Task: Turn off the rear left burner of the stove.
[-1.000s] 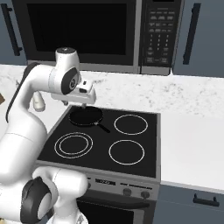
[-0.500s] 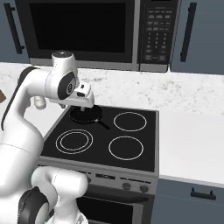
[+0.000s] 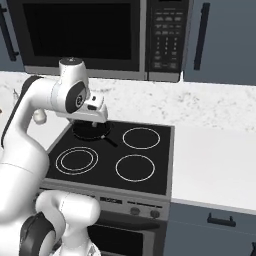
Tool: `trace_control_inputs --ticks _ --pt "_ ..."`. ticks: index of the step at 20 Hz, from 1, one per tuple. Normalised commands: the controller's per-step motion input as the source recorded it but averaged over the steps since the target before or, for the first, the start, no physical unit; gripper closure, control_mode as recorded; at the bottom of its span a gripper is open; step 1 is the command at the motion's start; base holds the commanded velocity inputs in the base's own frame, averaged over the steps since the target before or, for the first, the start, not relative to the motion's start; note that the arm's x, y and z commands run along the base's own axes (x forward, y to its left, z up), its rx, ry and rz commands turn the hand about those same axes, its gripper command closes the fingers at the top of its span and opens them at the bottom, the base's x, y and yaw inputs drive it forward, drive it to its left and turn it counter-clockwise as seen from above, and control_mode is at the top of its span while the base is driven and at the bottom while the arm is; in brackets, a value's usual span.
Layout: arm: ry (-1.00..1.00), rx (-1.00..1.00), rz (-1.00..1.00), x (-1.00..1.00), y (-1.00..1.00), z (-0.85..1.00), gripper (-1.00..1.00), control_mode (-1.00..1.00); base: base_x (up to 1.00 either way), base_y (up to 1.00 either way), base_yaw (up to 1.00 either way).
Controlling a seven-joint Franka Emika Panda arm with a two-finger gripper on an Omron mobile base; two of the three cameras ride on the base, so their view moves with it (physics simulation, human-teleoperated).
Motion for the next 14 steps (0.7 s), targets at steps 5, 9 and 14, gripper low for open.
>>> trace_control_inputs --ticks 5,9,14 --pt "0.0 0.0 0.0 0.0 0.0 0.0 -1.0 1.0 -0.03 -0.56 0.0" --pt "0.0 0.0 0.0 0.0 0.0 0.0 -1.0 1.0 0.0 -0.41 0.0" --pt "0.0 0.0 0.0 0.0 0.0 0.0 -1.0 1.0 0.0 -0.07 0.0"
